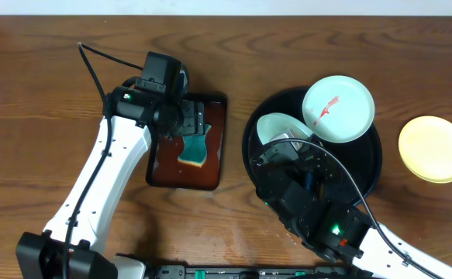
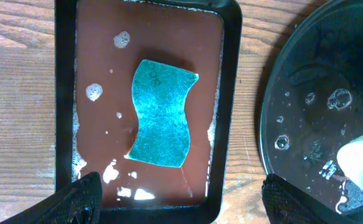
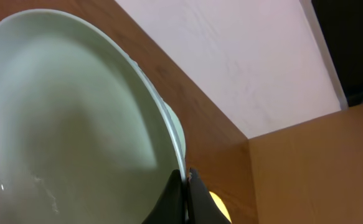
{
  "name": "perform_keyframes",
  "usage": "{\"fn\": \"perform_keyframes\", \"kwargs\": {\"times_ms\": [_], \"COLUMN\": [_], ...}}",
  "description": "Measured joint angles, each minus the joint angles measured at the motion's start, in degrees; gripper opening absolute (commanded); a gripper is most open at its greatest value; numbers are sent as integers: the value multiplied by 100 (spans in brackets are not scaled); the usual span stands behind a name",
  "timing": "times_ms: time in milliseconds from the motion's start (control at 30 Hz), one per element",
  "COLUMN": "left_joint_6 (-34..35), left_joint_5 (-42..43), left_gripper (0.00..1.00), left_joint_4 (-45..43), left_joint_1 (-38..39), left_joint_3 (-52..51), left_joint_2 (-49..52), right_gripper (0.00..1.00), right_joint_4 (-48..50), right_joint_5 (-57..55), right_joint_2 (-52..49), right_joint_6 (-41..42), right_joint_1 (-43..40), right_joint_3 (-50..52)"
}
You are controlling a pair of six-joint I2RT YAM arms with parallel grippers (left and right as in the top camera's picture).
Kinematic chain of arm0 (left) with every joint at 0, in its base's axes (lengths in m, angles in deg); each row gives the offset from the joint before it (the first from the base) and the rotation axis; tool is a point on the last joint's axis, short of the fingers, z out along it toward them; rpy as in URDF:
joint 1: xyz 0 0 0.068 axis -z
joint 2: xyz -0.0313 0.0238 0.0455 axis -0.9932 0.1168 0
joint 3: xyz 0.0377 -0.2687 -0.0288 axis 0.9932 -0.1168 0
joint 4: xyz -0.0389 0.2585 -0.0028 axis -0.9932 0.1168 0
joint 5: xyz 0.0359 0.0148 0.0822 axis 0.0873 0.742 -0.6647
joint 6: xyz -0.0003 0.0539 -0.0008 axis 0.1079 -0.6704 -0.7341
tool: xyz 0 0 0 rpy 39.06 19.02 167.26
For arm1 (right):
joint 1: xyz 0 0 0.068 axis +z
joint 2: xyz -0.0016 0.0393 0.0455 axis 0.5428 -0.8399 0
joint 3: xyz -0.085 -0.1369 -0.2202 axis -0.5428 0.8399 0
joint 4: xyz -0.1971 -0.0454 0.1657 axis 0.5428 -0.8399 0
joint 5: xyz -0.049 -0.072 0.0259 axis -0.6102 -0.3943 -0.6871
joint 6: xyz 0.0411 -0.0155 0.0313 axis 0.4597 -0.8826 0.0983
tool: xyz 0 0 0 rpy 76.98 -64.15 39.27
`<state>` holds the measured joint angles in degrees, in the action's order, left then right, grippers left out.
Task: Clean dirty plates on tray and stack at the side
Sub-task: 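Lift the scrubbed pale green plate by its rim with the right gripper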
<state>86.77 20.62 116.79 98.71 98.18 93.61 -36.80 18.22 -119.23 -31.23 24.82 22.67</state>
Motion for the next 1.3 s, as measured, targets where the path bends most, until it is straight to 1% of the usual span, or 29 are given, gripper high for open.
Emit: {"fn": "perform_keyframes", "kwargs": {"times_ms": [1000, 1167, 1267, 1300], "left_joint_6": [0, 0, 0, 0], "left_joint_5": [0, 0, 0, -2], "left_gripper": [82, 83, 82, 83], "left_joint_4": [0, 0, 0, -2], "left_joint_1": [0, 0, 0, 0], "left_joint_3": [0, 0, 0, 0], "left_joint_2": [0, 0, 0, 0], "right_gripper": [1, 1, 1, 1], "right_joint_4": [79, 76, 72, 74], "right_joint_5": [-140, 120, 610, 883], "right_joint_2": [0, 0, 0, 0], "right_joint_6": [-20, 361, 719, 916], "right_joint_1": [4, -138, -496, -730], "right_joint_3": [0, 0, 0, 0]}}
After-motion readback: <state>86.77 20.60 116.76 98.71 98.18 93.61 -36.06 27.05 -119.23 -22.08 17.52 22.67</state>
